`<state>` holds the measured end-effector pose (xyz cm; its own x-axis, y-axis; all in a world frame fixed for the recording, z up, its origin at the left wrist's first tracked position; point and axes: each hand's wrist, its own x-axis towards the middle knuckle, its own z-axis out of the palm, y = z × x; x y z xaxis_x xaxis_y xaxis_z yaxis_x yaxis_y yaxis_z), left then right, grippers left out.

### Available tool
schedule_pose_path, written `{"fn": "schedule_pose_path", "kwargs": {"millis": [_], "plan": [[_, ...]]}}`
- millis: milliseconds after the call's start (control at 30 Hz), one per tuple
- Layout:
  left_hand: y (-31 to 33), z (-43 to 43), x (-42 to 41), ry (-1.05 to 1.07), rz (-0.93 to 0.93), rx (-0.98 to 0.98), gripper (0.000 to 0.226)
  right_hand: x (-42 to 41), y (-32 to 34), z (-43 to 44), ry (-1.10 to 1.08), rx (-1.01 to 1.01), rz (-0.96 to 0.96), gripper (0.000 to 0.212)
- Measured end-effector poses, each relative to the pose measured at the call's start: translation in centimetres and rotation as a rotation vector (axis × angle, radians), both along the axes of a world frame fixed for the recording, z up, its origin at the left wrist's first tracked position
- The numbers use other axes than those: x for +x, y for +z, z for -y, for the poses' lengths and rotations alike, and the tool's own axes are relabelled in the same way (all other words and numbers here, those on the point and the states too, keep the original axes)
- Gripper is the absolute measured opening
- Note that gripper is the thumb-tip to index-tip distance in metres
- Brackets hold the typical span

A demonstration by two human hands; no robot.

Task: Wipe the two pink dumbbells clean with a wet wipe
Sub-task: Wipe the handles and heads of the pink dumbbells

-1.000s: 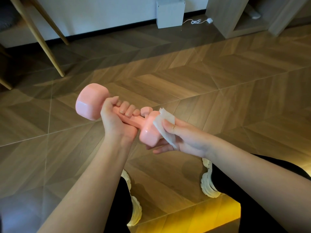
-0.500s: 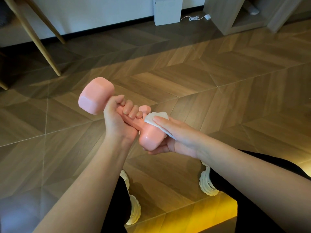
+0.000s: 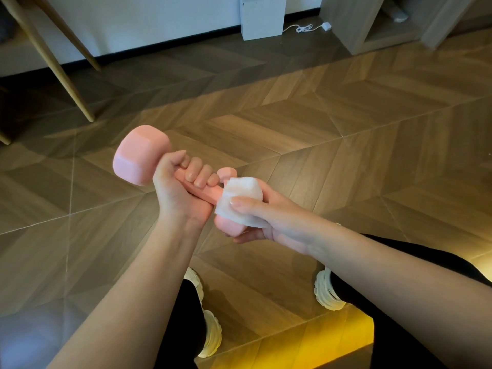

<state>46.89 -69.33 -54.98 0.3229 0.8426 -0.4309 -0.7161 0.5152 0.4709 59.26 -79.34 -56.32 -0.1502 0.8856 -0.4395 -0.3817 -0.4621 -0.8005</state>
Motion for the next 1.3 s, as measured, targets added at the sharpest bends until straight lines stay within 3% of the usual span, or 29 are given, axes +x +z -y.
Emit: {"fn": "schedule_pose_path", "kwargs": {"millis": [267,500,667,800,967,1167,1233,1300], "plan": [[-0.4,-0.3,-0.5,-0.006,0.021,0.106,0.028,0.1,0.8,-0.3,0.040,-0.212,-0.162,0.050],[-0.8,-0.3,-0.1,0.020,-0.033,0.050,0.028,0.4,0.9,0.0,0.045,-0.164,-0.220,0.042],[-1.4,0.2,0.8,0.077,-0.167,-0.108,0.031,0.0,0.1,0.3,-0.035,-0.043,0.160,0.055],[-1.7,0.2,1.0,0.104,-0.218,-0.193,0.031,0.0,-0.3,0.4,-0.041,0.000,0.252,0.071],[-1.8,0.0,0.9,0.169,-0.190,-0.256,0.030,-0.4,-0.6,0.0,-0.054,0.159,0.568,0.084],[-1.5,-0.4,0.5,0.185,-0.117,-0.193,0.033,-0.4,-0.4,-0.2,-0.190,0.083,0.242,0.036],[-1.4,-0.4,0.5,0.184,-0.120,-0.180,0.033,-0.1,-0.5,-0.3,-0.144,0.040,0.165,0.039],[-1.4,-0.3,0.5,0.176,-0.119,-0.178,0.034,-0.1,-0.6,-0.2,-0.078,0.078,0.240,0.055]]}}
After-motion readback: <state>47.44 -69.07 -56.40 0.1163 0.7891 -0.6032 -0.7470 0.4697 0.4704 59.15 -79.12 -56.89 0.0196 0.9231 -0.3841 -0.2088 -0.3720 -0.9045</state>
